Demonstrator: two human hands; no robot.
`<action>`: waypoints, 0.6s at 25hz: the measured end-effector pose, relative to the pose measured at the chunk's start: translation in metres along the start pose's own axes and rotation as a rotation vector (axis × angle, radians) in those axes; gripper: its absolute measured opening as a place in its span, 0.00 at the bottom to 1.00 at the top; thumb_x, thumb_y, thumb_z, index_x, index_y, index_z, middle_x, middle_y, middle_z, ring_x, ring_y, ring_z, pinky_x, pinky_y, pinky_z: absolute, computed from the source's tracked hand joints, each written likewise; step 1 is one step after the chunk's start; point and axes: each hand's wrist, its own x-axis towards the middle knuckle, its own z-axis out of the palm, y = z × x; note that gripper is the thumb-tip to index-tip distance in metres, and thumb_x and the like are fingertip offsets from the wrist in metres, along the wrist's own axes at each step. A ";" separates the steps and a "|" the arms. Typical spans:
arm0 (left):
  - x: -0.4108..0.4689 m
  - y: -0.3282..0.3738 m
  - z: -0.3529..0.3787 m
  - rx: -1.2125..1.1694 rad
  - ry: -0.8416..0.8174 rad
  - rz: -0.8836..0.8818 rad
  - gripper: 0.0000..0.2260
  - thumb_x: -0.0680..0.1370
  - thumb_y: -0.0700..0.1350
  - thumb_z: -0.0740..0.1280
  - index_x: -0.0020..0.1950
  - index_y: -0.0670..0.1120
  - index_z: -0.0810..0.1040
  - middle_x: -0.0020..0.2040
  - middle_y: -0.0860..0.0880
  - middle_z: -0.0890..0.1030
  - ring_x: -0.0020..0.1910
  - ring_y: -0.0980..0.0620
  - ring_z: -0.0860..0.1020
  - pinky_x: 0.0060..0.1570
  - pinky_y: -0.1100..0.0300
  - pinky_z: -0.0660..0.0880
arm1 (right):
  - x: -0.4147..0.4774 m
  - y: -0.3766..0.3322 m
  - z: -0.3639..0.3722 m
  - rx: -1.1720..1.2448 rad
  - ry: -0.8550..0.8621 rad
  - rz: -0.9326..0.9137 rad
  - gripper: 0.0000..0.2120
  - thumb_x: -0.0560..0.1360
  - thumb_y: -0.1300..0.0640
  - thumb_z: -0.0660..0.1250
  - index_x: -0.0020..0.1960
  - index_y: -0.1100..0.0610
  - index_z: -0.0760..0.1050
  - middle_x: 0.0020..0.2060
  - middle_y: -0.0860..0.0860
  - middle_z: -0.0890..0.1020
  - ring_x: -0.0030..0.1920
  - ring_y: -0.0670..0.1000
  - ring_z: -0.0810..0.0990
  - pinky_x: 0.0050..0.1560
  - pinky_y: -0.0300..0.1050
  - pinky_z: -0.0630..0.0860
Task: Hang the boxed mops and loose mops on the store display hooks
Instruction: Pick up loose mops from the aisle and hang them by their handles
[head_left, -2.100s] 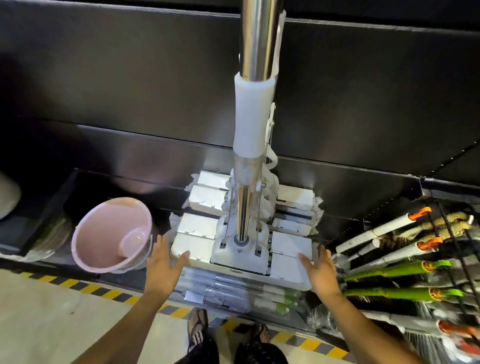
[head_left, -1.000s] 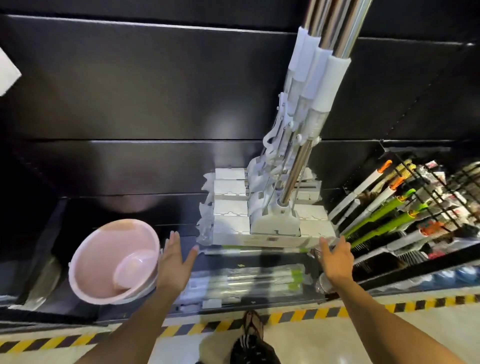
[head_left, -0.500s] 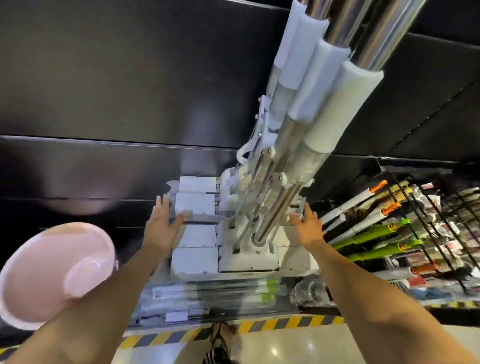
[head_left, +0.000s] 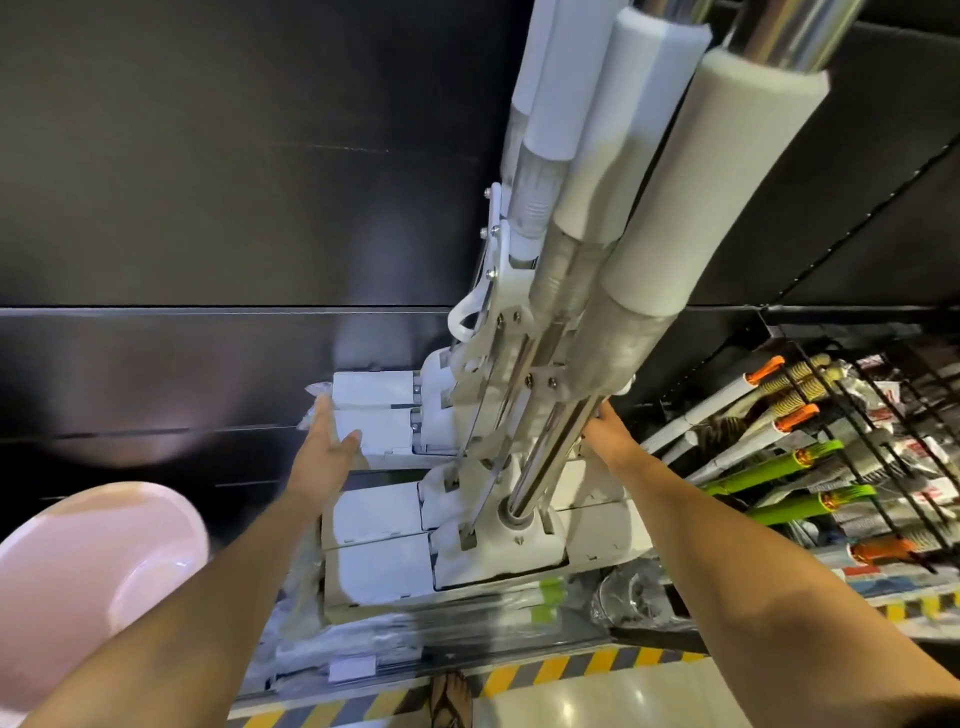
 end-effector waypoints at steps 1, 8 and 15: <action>0.001 -0.001 0.001 0.004 -0.005 0.001 0.31 0.83 0.44 0.59 0.80 0.55 0.45 0.78 0.49 0.61 0.72 0.41 0.67 0.62 0.53 0.66 | 0.001 0.000 0.000 0.047 -0.001 0.009 0.26 0.78 0.62 0.66 0.74 0.56 0.63 0.62 0.53 0.75 0.59 0.51 0.74 0.64 0.46 0.70; 0.006 -0.007 0.007 -0.029 -0.048 0.005 0.30 0.84 0.44 0.59 0.81 0.52 0.44 0.80 0.51 0.53 0.78 0.47 0.57 0.67 0.58 0.60 | 0.011 0.008 -0.002 0.089 -0.007 0.037 0.28 0.76 0.58 0.70 0.73 0.50 0.65 0.62 0.52 0.75 0.61 0.53 0.74 0.66 0.47 0.69; -0.021 0.004 -0.005 -0.081 0.055 0.066 0.29 0.81 0.47 0.65 0.78 0.47 0.56 0.66 0.68 0.63 0.64 0.60 0.64 0.60 0.63 0.61 | -0.007 0.010 -0.008 -0.052 0.140 -0.006 0.36 0.74 0.50 0.72 0.76 0.56 0.58 0.72 0.56 0.68 0.72 0.60 0.65 0.72 0.57 0.63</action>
